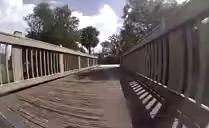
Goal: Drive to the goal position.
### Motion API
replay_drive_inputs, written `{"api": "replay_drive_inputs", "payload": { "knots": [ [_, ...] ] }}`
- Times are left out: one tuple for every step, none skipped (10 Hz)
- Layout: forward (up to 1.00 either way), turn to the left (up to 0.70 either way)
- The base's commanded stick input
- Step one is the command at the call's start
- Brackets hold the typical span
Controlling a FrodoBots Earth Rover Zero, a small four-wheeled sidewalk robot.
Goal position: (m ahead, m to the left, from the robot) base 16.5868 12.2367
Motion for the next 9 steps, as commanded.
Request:
{"api": "replay_drive_inputs", "payload": {
  "knots": [
    [0.85,0.00],
    [0.85,0.00],
    [0.85,0.00],
    [0.85,0.00],
    [0.85,0.00],
    [0.85,0.00],
    [0.85,0.00],
    [0.85,0.00],
    [0.85,0.00]
  ]
}}
